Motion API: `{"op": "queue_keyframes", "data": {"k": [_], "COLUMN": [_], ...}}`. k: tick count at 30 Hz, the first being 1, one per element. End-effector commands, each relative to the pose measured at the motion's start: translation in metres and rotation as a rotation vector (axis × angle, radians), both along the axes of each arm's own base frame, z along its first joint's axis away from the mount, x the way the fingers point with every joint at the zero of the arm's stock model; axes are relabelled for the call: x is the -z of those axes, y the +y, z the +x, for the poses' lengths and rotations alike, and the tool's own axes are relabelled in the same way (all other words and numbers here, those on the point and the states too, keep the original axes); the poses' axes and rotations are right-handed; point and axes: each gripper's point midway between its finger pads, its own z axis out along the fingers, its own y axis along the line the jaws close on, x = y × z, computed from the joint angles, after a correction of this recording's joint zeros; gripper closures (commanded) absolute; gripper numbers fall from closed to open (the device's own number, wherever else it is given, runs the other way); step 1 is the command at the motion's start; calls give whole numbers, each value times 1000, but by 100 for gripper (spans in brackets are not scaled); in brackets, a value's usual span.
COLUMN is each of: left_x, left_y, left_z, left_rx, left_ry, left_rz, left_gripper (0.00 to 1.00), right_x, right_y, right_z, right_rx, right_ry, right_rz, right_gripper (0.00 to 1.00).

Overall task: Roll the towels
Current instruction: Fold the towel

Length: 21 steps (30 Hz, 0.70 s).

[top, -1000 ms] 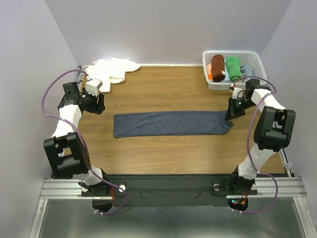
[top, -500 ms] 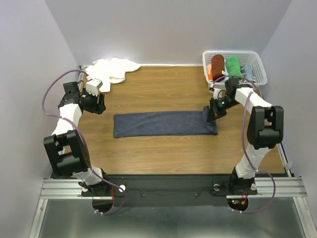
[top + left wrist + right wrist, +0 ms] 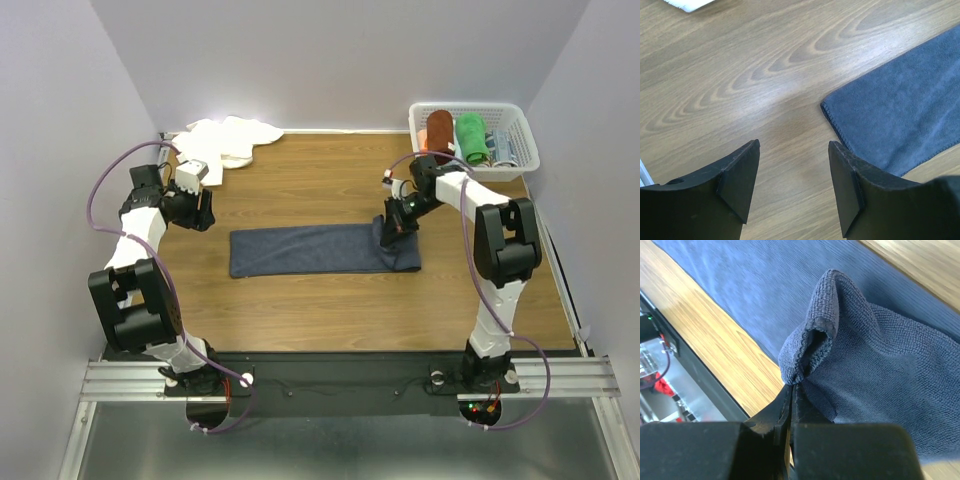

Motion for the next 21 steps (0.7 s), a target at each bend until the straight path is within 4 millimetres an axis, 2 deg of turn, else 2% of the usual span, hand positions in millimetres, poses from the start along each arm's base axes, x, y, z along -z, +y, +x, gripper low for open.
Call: {"op": "queue_keyframes", "data": {"k": [1, 5, 10, 15, 21], "left_x": [-13, -10, -7, -5, -4], "left_y": [1, 2, 3, 3, 2], "left_z": [9, 7, 5, 4, 4], "left_rx": [3, 1, 3, 5, 7], "left_ry": [-23, -14, -7, -3, -2], "left_rz": [5, 9, 16, 19, 13], "left_gripper": [32, 32, 32, 32, 32], "right_x": [-7, -1, 0, 2, -7], "right_y": [32, 50, 62, 67, 71], "right_z": [7, 8, 8, 8, 8], "right_rx": [-12, -26, -26, -27, -27], "right_ry": [-4, 4, 17, 29, 19], "right_rz": [56, 64, 76, 79, 93], "right_gripper": [99, 99, 99, 99, 100]}}
